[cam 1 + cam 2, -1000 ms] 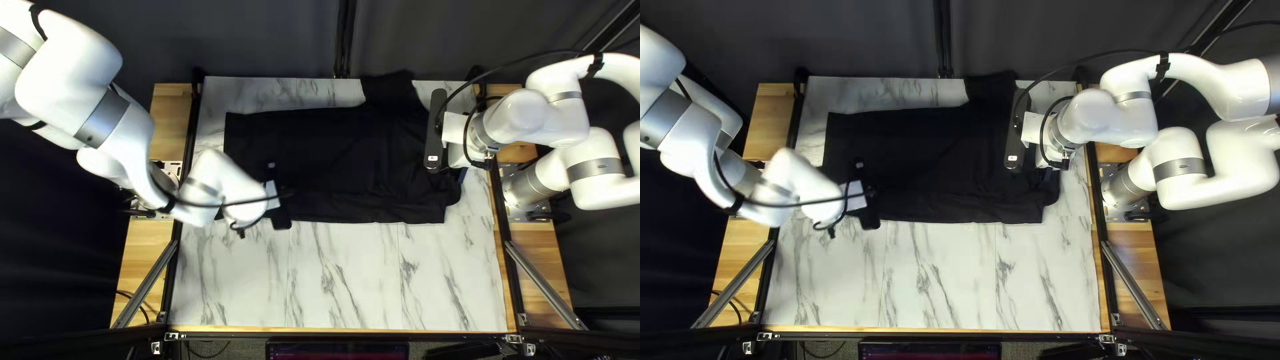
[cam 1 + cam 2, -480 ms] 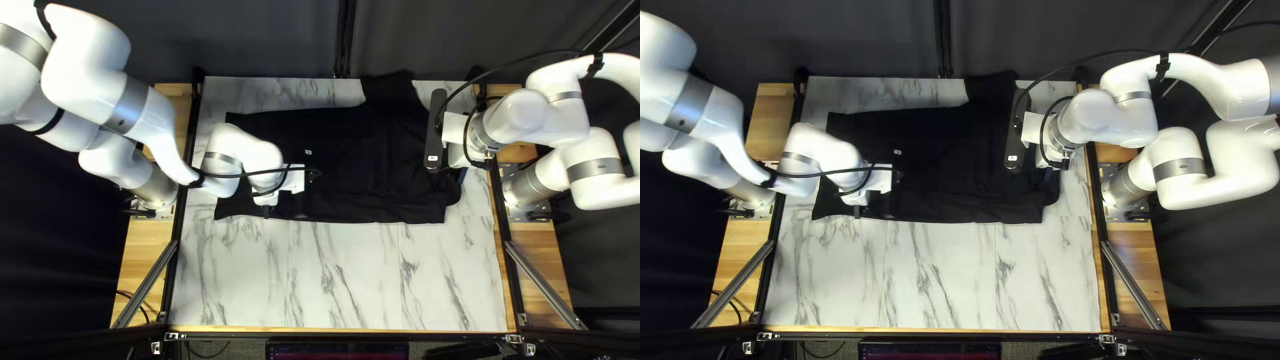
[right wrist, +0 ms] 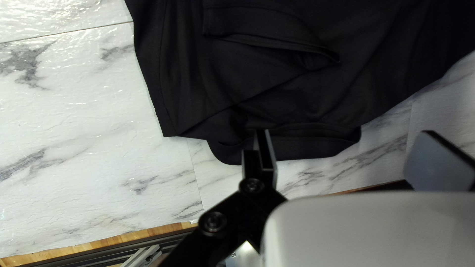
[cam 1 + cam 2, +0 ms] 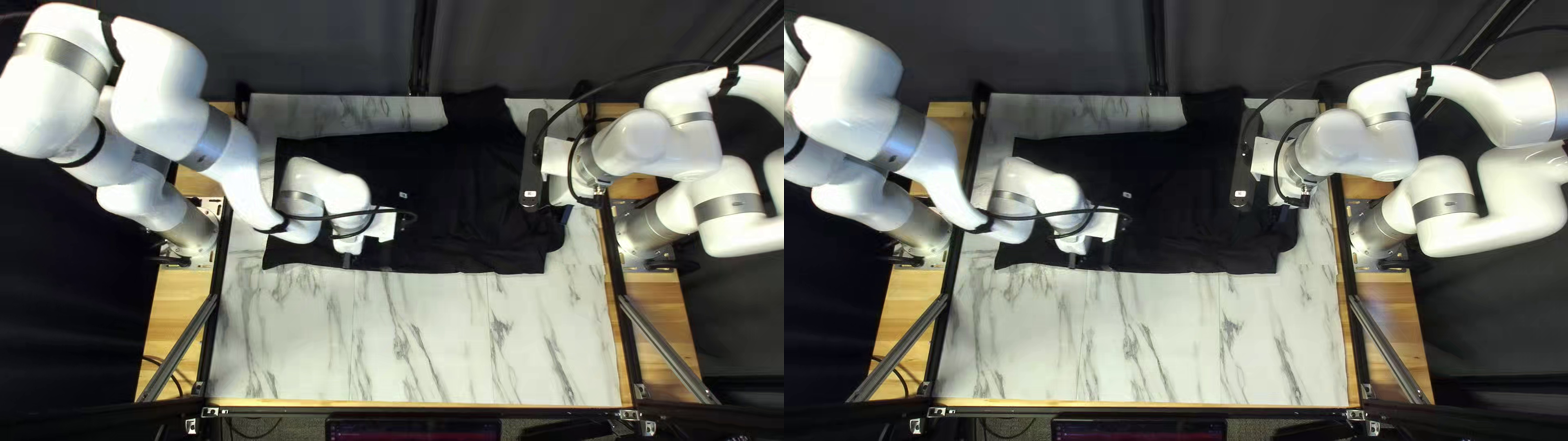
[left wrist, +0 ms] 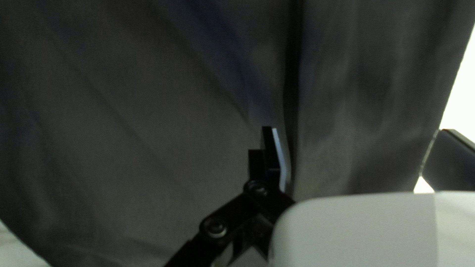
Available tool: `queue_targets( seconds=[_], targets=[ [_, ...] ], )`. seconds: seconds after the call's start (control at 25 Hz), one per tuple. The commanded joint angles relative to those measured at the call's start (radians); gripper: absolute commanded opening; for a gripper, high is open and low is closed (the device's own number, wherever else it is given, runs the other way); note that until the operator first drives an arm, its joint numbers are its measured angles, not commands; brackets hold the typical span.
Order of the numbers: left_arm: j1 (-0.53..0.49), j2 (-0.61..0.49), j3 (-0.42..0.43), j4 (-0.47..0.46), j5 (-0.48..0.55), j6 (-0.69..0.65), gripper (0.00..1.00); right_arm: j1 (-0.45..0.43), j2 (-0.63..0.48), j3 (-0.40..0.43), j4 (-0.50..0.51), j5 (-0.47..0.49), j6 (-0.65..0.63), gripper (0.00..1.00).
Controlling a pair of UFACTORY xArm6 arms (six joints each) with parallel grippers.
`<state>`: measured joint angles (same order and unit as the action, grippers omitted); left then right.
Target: Fold t-shirt
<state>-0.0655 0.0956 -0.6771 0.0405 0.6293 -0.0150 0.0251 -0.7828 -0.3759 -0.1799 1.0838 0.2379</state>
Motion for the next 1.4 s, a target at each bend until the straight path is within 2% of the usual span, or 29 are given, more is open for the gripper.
queue_targets(
  seconds=[0.04,0.12,0.16,0.2,0.24,0.28,0.32,0.64,0.92,1.4],
  targets=[
    [0.011,0.011,0.002,-0.024,-0.013,0.014,0.95,0.0,0.0,0.0,0.0,0.0,0.0,1.0],
    [0.014,0.026,-0.007,-0.036,-0.016,0.022,0.84,0.0,0.0,0.0,0.0,0.0,0.0,1.0],
    [0.017,0.034,-0.011,-0.041,-0.019,0.028,0.74,0.0,0.0,0.0,0.0,0.0,0.0,1.0],
    [0.019,0.039,-0.014,-0.046,-0.02,0.033,0.46,0.0,0.0,0.0,0.0,0.0,0.0,1.0],
    [0.021,0.042,-0.014,-0.049,-0.021,0.035,0.39,0.0,0.0,0.0,0.0,0.0,0.0,1.0],
    [0.023,0.044,-0.015,-0.053,-0.022,0.038,0.06,0.0,0.0,0.0,0.0,0.0,0.0,1.0],
    [0.023,0.043,-0.015,-0.055,-0.021,0.039,0.01,0.0,0.0,0.0,0.0,0.0,0.0,1.0],
    [0.016,0.037,-0.024,-0.059,-0.006,0.033,0.0,0.0,0.0,0.0,0.0,0.0,0.0,1.0],
    [-0.007,-0.007,-0.041,-0.025,0.04,-0.005,0.0,0.0,0.0,0.0,0.0,0.0,0.0,1.0],
    [0.006,-0.002,-0.06,0.017,0.037,-0.029,0.03,0.0,0.0,0.0,0.0,0.0,0.0,1.0]
  ],
)
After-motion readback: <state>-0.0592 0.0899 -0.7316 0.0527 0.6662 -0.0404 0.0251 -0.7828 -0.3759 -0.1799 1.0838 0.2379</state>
